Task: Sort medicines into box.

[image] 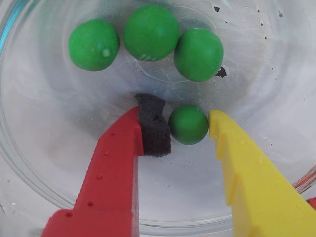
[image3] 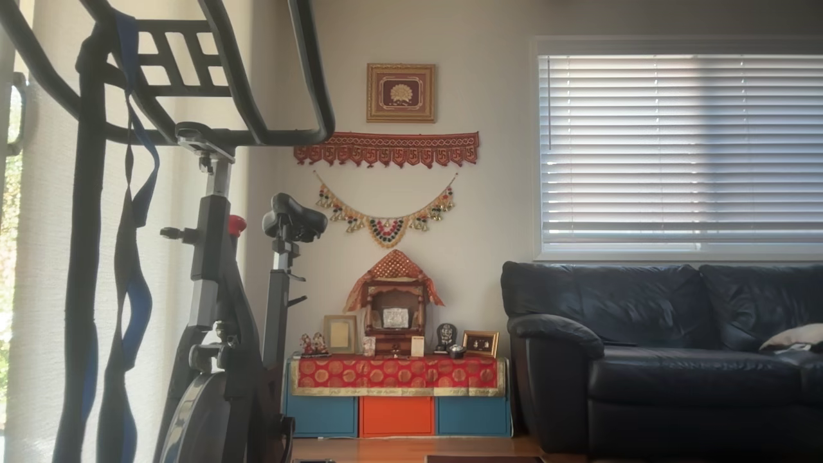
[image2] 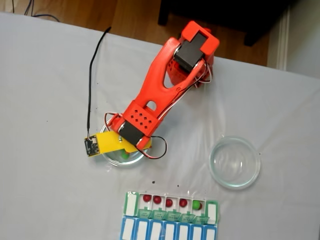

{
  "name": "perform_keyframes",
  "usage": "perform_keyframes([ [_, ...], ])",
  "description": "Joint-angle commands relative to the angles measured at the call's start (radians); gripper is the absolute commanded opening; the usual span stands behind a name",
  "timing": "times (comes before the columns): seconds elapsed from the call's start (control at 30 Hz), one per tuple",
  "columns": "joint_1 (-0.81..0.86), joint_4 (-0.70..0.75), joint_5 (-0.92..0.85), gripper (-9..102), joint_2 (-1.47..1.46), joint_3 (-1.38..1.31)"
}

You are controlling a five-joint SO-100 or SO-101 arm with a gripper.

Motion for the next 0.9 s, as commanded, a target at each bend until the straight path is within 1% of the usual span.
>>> perform_keyframes([
  [0.0, -0.018, -0.009, 0.015, 12, 0.040, 0.000],
  [0.13, -0.023, -0.015, 0.040, 8, 0.041, -0.009],
  [0.4, -0.023, -0.020, 0.032, 2, 0.046, -0.008],
  [0.73, -0.005, -0.035, 0.032, 2, 0.046, -0.054],
  [0.8, 0.008, -0.037, 0.048, 2, 0.048, -0.103],
  [0.87, 0.017, -0.003, 0.077, 2, 0.023, -0.184],
])
